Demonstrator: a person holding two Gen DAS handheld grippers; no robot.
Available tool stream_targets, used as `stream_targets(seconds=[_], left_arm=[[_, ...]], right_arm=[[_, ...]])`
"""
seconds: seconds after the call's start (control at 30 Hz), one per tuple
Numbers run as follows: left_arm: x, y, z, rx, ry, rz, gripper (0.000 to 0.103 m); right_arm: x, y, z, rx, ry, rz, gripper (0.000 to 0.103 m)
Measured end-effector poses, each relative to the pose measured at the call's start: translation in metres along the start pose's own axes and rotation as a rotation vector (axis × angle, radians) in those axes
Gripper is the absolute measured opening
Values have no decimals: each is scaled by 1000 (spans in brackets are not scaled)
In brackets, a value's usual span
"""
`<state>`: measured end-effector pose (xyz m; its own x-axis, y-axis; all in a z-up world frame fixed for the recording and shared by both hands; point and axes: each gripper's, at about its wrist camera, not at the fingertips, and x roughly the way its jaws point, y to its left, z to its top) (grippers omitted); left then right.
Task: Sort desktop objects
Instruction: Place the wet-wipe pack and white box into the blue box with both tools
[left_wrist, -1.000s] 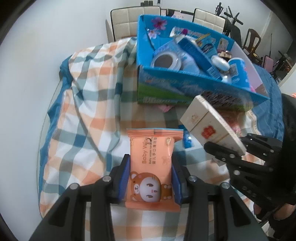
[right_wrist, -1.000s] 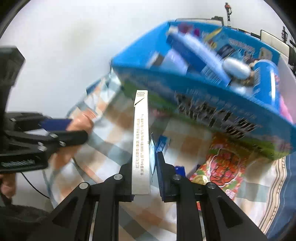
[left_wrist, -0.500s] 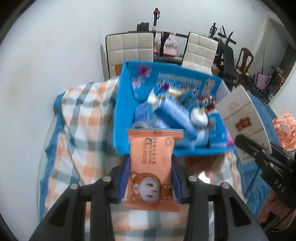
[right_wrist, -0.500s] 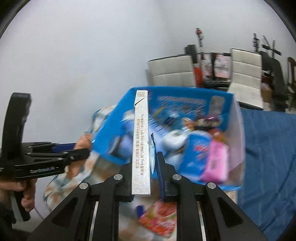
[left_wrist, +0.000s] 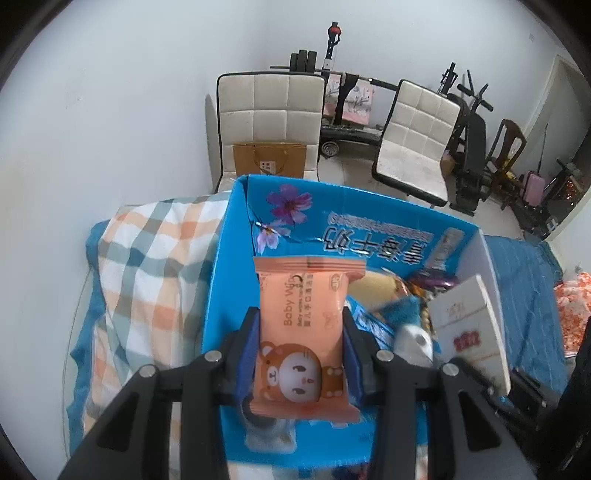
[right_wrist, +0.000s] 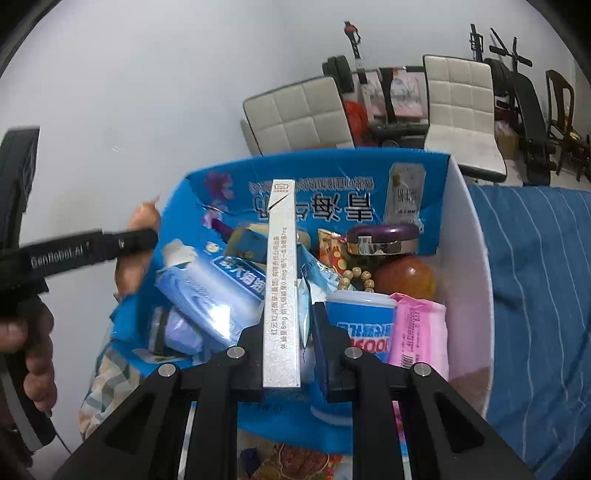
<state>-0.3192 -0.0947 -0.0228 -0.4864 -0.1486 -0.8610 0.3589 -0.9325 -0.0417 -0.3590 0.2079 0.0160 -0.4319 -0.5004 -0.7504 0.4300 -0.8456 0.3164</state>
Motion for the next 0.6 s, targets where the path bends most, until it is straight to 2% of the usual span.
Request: stream_targets(seconds=[0.17,0.23,0.27,0.3,0.33,0.37,0.4,0.6], left_arm=[[19,-3,7,28,34,22,45],[17,-2,7,19,36,16,55],[13,-1,7,10,26,4,64],[8,1,6,2,14,-6,74],[2,3,5,-8,-5,-9,77],[-3,4,4,-14,-18,-13,82],[-9,5,3,-12,-25,-21,83],[-62,13,-14,-13,-105,-18,83]], right_arm=[[9,-12,8,57,23,7,20],[6,-14,9,74,28,20,23],[4,-15,9,74,28,26,25],[1,-17,8,78,26,45,35],[-2,-20,7,84,25,67,45],[-7,-24,6,90,20,83,49],[-13,-25,4,95,7,83,54],[-65,-31,-14,105,-87,103,54]])
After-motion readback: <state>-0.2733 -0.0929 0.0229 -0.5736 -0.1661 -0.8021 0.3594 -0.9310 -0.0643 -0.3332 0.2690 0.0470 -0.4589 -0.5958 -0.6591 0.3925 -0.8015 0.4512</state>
